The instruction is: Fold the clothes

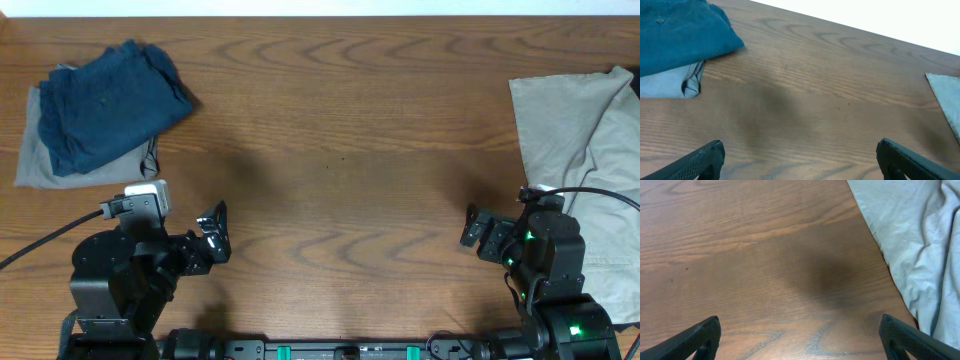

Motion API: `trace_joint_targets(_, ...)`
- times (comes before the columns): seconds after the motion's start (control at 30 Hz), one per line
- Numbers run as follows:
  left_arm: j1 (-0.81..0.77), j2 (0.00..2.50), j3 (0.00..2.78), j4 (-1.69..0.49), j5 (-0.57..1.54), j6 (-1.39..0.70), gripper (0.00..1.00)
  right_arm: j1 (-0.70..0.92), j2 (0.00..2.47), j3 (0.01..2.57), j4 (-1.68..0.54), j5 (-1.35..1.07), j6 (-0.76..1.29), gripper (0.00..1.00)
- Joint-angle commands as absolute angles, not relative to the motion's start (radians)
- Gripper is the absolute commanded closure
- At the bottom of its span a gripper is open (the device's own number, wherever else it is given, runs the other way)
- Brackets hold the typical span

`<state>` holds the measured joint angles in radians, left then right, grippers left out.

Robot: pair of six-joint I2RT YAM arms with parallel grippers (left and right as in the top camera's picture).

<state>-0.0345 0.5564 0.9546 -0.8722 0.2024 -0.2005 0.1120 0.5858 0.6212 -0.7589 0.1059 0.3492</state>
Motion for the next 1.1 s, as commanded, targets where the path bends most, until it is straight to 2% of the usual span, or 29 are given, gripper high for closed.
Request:
trace_joint_targets(0.0, -0.032, 0.556, 0.944, -0.875, 0.19, -0.18, 0.02, 0.106, 0.561, 0.613, -0.761, 0.12, 0.363, 0.01)
trace_joint_targets(0.2, -0.032, 0.556, 0.944, -0.875, 0.19, -0.18, 0.02, 0.09, 0.48, 0.606, -0.8, 0.133, 0.354, 0.01)
trace_joint_targets(0.67, -0.032, 0.556, 0.944, -0.875, 0.19, -0.18, 0.02, -0.008, 0.017, 0.334, -0.67, 0.058, 0.19, 0.01)
trace_joint_targets(0.87, -0.032, 0.556, 0.944, -0.875, 0.19, -0.18, 0.02, -0.052, 0.005, 0.255, -0.497, 0.048, 0.162, 0.01)
trace_joint_targets(1.07, -0.032, 0.556, 0.944, -0.875, 0.19, -0.18, 0.02, -0.053, 0.005, 0.109, -0.195, 0.044, 0.141, 0.01)
